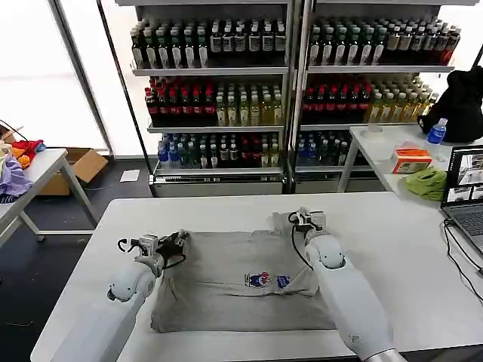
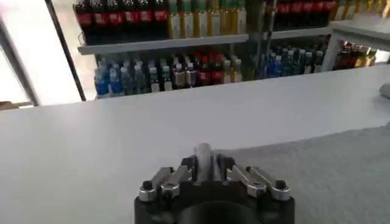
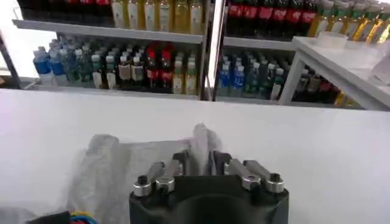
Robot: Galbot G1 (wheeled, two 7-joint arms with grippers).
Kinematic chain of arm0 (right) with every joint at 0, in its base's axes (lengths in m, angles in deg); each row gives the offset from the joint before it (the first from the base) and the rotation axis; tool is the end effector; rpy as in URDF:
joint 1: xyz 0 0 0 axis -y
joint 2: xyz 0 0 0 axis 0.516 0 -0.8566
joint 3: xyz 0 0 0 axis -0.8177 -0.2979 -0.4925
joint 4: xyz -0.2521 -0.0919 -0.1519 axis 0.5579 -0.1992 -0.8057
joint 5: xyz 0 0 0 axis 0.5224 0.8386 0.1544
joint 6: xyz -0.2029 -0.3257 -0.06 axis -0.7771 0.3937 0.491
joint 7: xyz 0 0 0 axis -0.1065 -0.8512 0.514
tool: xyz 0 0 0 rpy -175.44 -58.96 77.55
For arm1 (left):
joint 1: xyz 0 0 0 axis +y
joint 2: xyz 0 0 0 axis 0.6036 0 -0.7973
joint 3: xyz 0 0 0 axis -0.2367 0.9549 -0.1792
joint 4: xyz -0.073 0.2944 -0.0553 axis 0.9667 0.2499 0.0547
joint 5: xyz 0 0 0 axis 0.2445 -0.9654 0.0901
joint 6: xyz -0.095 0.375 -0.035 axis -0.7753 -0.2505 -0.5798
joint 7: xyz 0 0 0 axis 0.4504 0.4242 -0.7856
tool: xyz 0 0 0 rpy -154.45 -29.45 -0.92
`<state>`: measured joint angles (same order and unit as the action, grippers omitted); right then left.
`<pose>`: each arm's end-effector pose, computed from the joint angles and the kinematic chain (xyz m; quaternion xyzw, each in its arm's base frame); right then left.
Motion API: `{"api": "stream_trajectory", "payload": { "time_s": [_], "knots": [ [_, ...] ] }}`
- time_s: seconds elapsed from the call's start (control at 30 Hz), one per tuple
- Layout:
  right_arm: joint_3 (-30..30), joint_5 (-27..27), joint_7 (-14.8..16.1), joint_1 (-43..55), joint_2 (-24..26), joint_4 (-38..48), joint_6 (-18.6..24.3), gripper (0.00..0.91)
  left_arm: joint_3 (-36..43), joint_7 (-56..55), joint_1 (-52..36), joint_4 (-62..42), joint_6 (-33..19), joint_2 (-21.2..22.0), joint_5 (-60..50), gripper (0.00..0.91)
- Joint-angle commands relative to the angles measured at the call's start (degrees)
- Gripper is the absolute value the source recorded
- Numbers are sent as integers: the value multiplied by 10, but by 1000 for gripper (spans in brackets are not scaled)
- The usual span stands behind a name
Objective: Fold and organize the clothes.
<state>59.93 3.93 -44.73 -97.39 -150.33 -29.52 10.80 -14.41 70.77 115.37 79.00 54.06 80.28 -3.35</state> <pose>0.5003 0.0175 -0.2732 0.0057 -0.9599 0.0372 0.2777 0.4336 0.0500 -0.2825 -0.0926 -0.9510 -0.0402 0.2923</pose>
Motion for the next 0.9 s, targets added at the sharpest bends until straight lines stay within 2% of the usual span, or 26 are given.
{"api": "stream_trajectory", "payload": {
  "time_s": [0.03, 0.23, 0.6, 0.9],
  "knots": [
    [5, -2, -1, -6, -3, -8, -2, 0, -1, -1, 1, 1, -6, 0, -1, 0],
    [18, -13, -2, -19, 1, -73, 3, 0, -14, -2, 3, 20, -23, 3, -2, 0],
    [42, -47, -5, -69, 37, -230, 6, 0, -41, -6, 42, 97, -89, -10, 12, 0],
    [51, -45, -14, -139, 55, -348, -3, 0, -65, 3, 103, 173, -76, -24, 8, 0]
  ]
}}
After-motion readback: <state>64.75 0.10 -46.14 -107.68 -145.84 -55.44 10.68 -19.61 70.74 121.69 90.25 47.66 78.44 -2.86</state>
